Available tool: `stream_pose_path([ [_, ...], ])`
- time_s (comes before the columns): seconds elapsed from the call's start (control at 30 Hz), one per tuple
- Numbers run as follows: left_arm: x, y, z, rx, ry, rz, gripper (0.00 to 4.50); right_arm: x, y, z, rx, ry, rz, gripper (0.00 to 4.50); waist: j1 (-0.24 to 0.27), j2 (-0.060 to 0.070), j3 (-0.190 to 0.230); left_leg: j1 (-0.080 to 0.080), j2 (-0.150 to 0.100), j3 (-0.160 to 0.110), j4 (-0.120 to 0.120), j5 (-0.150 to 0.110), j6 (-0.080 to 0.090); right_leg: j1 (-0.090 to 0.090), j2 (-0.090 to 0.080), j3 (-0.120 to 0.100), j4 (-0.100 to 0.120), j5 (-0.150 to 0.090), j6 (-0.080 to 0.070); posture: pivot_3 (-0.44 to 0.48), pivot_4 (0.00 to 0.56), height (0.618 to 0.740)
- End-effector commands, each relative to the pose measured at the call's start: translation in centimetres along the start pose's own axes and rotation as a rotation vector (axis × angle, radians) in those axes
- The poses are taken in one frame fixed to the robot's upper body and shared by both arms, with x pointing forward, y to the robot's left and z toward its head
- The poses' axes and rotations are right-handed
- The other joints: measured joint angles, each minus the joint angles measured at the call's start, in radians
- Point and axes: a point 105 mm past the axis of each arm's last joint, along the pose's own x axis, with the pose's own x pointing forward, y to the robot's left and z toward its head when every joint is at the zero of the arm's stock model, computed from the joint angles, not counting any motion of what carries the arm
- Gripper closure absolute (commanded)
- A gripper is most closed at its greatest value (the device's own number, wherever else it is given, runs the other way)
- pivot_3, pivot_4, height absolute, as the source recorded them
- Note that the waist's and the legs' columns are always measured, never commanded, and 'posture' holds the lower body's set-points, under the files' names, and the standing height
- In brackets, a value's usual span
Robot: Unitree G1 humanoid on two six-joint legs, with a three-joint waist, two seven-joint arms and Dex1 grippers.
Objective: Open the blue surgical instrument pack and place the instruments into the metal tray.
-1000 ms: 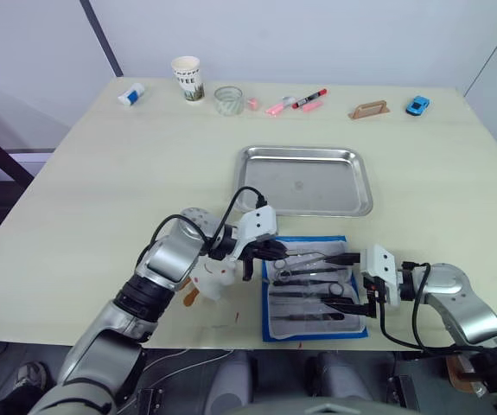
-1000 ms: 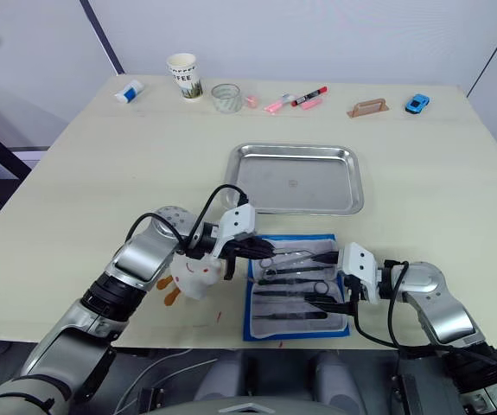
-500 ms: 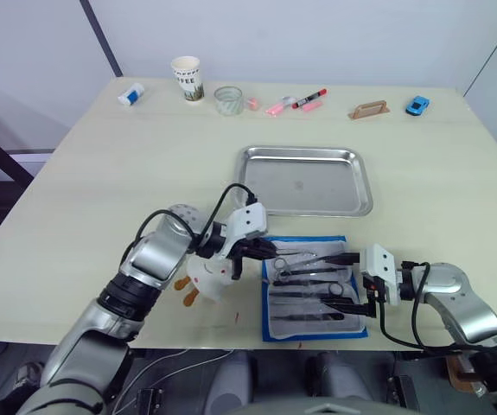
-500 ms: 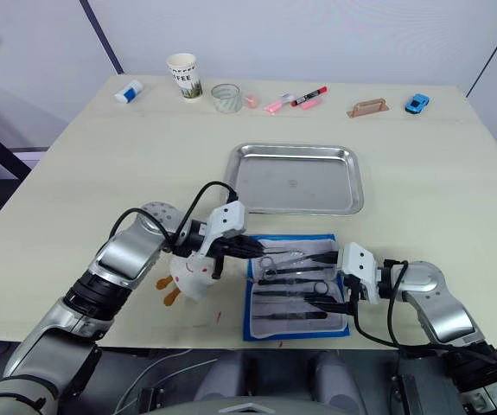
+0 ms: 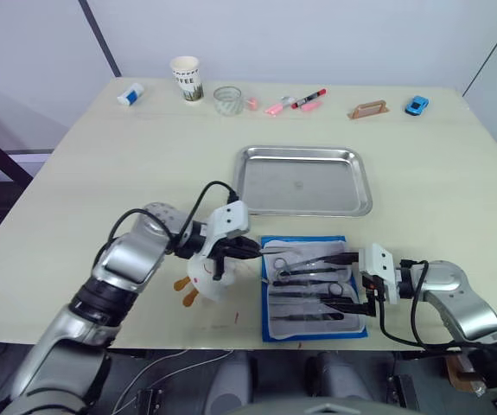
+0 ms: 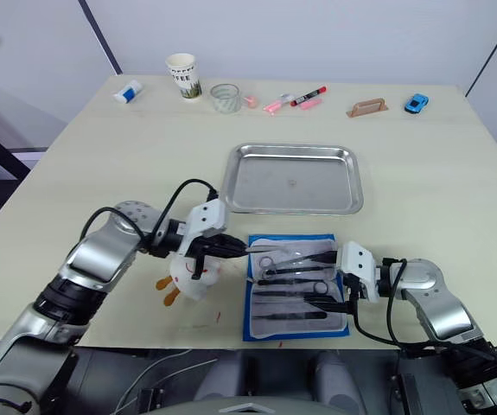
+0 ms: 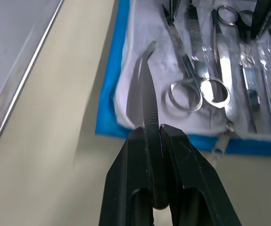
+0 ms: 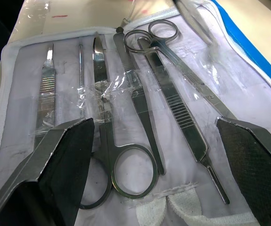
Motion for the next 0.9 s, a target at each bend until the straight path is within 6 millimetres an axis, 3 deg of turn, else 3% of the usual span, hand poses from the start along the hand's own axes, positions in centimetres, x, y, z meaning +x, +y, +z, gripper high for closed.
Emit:
stream_pose_path([
  [0.03, -1.8, 0.1, 0.7, 0.041, -0.021, 0.025, 4.46, 0.0, 1.0, -3.4, 0.083, 0.129, 0.027, 0.0, 0.001, 0.0, 0.0, 0.0, 0.0, 0.0, 0.0, 0.0, 0.0, 0.0, 0.0, 0.0, 0.0, 0.0, 0.0, 0.0, 0.15, 0.74],
  [0.23, -4.1, 0.2, 0.1, 0.013, -0.07, 0.058, 4.46, 0.0, 0.8, -3.4, 0.081, 0.129, 0.031, 0.0, 0.002, 0.0, 0.0, 0.0, 0.0, 0.0, 0.0, 0.0, 0.0, 0.0, 0.0, 0.0, 0.0, 0.0, 0.0, 0.0, 0.15, 0.74],
  [0.4, -4.6, 1.3, 2.1, -0.089, -0.283, 0.156, 4.46, -0.1, 0.7, -3.3, 0.08, 0.125, 0.029, 0.0, 0.003, -0.001, 0.0, 0.0, 0.0, 0.001, 0.0, 0.0, 0.0, 0.0, -0.001, 0.0, 0.0, 0.0, 0.0, 0.0, 0.15, 0.74],
  [0.7, -3.9, 4.7, 4.7, -0.253, -0.446, 0.62, 4.46, -0.4, 0.3, -3.2, 0.074, 0.126, 0.024, 0.0, 0.003, -0.002, -0.001, 0.0, 0.0, -0.005, 0.001, 0.0, 0.0, 0.001, -0.001, 0.0, 0.001, 0.0, 0.0, 0.0, 0.15, 0.74],
  [0.8, -2.6, 7.0, 5.8, -0.448, -0.444, 0.765, 4.46, -0.5, 0.3, -3.2, 0.072, 0.128, 0.024, 0.0, 0.012, -0.002, -0.001, 0.0, -0.001, -0.007, 0.001, 0.0, 0.0, 0.001, -0.001, -0.001, 0.001, 0.0, 0.0, 0.0, 0.15, 0.74],
  [0.9, -1.7, 8.3, 6.9, -0.505, -0.474, 0.863, 4.46, -0.5, 0.2, -3.1, 0.07, 0.128, 0.024, 0.0, 0.006, -0.004, -0.002, 0.0, -0.003, -0.014, 0.003, 0.0, 0.0, 0.006, -0.001, -0.001, -0.001, 0.0, 0.001, 0.0, 0.15, 0.74],
])
